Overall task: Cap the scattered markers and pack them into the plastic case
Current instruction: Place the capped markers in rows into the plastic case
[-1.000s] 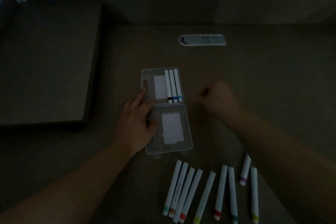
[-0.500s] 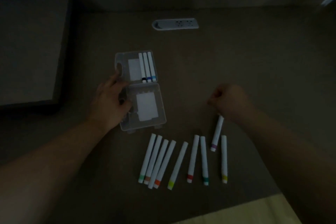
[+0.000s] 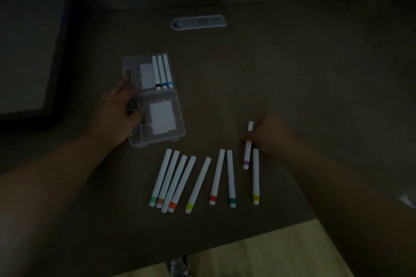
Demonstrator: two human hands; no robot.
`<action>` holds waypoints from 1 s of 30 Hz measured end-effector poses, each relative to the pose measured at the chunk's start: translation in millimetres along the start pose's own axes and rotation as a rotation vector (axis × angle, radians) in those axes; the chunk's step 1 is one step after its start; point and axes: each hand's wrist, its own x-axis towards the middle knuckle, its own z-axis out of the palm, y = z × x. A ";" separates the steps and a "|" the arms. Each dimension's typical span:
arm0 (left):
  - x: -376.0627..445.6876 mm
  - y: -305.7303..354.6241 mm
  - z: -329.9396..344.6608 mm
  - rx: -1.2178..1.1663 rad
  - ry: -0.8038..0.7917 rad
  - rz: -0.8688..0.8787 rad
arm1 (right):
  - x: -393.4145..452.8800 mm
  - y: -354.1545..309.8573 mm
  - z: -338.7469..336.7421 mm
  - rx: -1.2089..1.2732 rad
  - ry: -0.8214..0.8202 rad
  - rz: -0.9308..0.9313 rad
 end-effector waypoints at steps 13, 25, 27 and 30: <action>-7.3 18.1 -11.6 -0.020 -0.001 -0.041 | 33.1 -93.2 4.2 0.075 -0.038 0.022; -1.0 3.6 -9.6 -0.095 -0.059 -0.055 | 75.7 -235.0 41.4 0.151 -0.071 -0.154; 0.9 0.3 -8.8 -0.114 -0.063 -0.074 | 84.0 -256.6 53.1 0.106 -0.045 -0.205; 0.8 1.5 -6.3 -0.110 -0.080 -0.086 | 93.8 -271.9 67.3 0.018 -0.034 -0.238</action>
